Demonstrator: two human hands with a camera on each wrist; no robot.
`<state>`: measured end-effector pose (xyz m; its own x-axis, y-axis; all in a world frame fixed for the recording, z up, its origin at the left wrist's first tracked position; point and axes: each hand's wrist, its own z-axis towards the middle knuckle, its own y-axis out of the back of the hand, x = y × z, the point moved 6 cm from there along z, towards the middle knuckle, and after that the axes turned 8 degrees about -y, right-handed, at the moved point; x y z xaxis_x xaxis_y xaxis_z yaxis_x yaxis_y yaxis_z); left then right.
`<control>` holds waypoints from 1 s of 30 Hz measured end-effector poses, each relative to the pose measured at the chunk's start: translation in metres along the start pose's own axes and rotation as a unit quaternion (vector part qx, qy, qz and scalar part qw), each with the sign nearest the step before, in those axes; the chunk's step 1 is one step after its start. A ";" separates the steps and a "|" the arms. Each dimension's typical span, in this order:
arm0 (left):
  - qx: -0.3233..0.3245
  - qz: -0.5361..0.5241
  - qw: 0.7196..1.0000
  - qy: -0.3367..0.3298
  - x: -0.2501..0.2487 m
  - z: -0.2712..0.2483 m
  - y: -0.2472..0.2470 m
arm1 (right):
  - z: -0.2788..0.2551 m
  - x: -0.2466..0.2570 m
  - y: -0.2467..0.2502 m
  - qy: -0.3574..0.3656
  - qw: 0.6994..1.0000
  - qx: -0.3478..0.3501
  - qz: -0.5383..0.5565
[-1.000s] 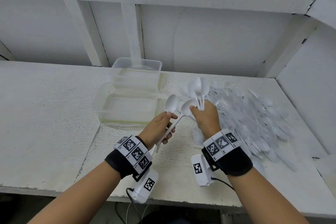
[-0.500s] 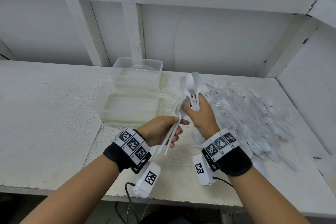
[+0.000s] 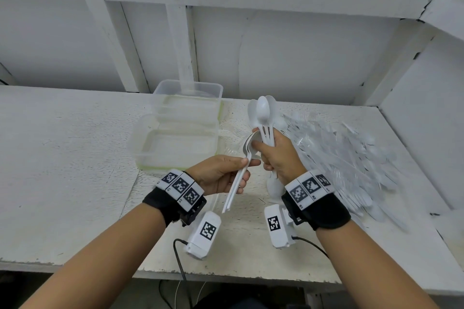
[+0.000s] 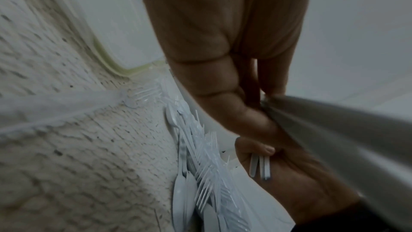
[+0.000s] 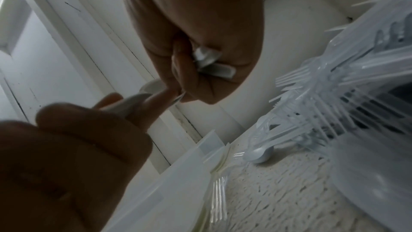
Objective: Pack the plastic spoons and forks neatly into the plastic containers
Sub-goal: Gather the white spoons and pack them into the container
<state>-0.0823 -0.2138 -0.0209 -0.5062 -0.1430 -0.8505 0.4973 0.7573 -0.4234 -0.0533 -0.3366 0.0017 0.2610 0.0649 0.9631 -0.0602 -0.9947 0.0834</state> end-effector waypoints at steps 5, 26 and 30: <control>0.002 0.005 1.000 0.015 -0.002 0.000 -0.003 | 0.002 -0.001 0.003 0.009 0.998 -0.012 -0.065; -0.238 -0.022 0.959 -0.150 -0.008 0.002 0.010 | -0.022 -0.011 -0.006 0.075 0.991 -0.061 -0.094; -0.240 -0.041 0.957 -0.160 -0.007 0.001 0.010 | -0.024 -0.015 -0.011 0.072 0.991 -0.064 -0.091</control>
<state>-0.0731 -0.2053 -0.0192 -0.2508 -0.3442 -0.9048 0.0451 0.9295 -0.3661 -0.0793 -0.3248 -0.0074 0.1398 0.2614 0.9550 -0.1490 -0.9480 0.2813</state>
